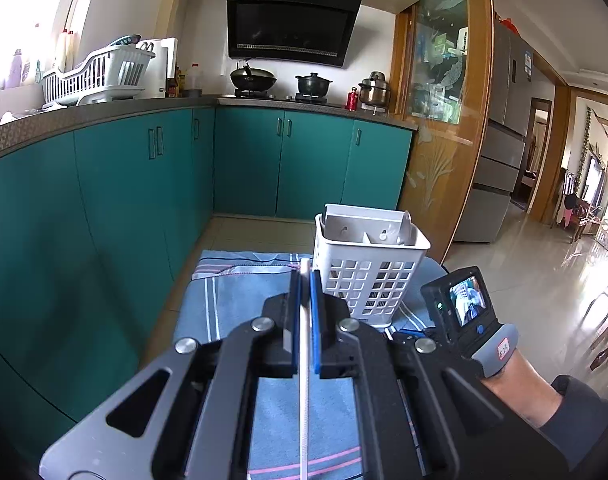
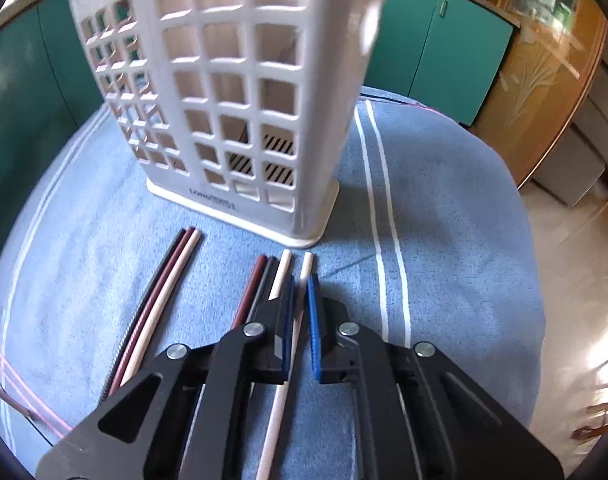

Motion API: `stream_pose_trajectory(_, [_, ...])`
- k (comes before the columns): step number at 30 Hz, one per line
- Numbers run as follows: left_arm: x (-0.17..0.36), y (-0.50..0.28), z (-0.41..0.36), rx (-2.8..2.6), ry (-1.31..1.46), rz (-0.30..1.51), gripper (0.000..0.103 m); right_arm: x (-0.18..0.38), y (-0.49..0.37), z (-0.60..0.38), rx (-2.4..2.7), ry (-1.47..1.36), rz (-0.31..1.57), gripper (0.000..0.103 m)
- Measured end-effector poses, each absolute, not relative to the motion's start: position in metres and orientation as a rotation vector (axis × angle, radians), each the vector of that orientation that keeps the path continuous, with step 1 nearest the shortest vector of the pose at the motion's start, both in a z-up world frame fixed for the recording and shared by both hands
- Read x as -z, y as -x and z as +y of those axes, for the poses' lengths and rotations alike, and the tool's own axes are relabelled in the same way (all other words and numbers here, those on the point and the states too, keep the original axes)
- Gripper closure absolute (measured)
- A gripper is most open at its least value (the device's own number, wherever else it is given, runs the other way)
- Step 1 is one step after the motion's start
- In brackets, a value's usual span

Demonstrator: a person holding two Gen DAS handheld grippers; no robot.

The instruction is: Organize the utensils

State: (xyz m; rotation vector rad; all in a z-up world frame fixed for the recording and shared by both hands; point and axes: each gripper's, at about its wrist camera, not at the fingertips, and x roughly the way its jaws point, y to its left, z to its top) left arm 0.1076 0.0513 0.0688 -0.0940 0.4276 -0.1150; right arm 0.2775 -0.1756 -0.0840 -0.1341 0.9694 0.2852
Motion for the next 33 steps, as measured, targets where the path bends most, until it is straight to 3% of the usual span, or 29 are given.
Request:
stream_pose_trajectory(19, [-0.106,-0.083,0.033,0.14,0.067,0.342,0.099,-0.114,-0.131,-0.219,-0.472,-0.018,0.504,0.098])
stream_pose_trajectory(33, [-0.125,-0.07,0.011,0.124,-0.002,0.359,0.099,-0.154,-0.088,-0.245,-0.497,-0.044,0.406,0.098])
